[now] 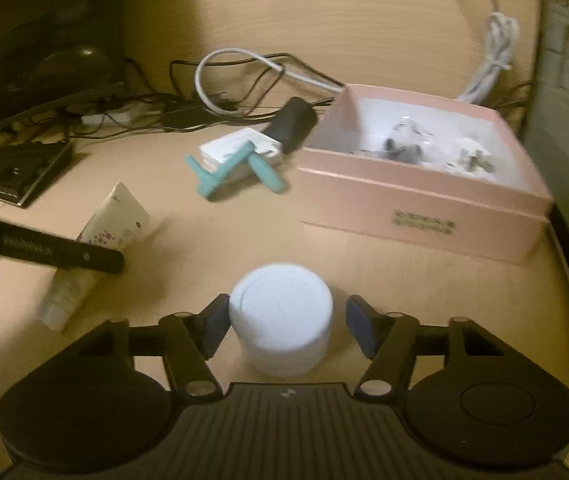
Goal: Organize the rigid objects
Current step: 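Lift the cream tube with the left gripper while the right holds the white jar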
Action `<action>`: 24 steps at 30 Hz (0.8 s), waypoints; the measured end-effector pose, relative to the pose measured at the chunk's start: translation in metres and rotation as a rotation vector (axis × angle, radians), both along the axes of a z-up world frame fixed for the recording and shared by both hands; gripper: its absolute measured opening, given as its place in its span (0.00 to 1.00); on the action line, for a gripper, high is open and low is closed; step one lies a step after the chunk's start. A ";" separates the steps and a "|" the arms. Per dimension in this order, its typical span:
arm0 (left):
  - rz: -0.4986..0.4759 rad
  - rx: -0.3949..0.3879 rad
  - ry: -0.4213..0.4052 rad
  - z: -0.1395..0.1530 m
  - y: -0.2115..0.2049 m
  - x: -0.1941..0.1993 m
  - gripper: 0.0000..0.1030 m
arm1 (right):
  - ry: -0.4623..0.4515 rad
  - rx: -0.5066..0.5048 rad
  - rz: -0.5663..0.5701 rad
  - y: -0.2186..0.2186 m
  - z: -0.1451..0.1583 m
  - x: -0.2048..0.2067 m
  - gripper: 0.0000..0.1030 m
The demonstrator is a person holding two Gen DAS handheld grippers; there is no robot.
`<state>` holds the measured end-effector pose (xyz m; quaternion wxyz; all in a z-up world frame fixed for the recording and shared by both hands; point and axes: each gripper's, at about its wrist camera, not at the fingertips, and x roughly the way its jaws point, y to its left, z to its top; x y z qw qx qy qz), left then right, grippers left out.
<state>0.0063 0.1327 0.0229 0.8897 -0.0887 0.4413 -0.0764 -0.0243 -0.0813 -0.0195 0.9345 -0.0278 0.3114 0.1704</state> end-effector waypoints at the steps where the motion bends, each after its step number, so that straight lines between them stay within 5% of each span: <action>1: -0.015 -0.003 0.006 0.001 -0.002 -0.001 0.24 | -0.011 -0.010 -0.002 -0.001 -0.003 -0.005 0.63; 6: -0.041 -0.012 0.008 0.004 -0.007 -0.008 0.24 | -0.040 -0.056 0.011 0.004 -0.018 -0.012 0.63; 9: -0.045 -0.007 0.015 0.003 -0.008 -0.009 0.24 | -0.038 -0.049 0.031 0.006 -0.019 -0.007 0.52; 19: -0.052 -0.066 0.001 0.005 -0.007 -0.013 0.24 | -0.031 -0.234 0.112 0.010 0.035 -0.013 0.52; 24: -0.062 -0.091 0.004 0.003 -0.008 -0.013 0.24 | 0.003 -0.318 0.132 0.014 0.038 -0.007 0.52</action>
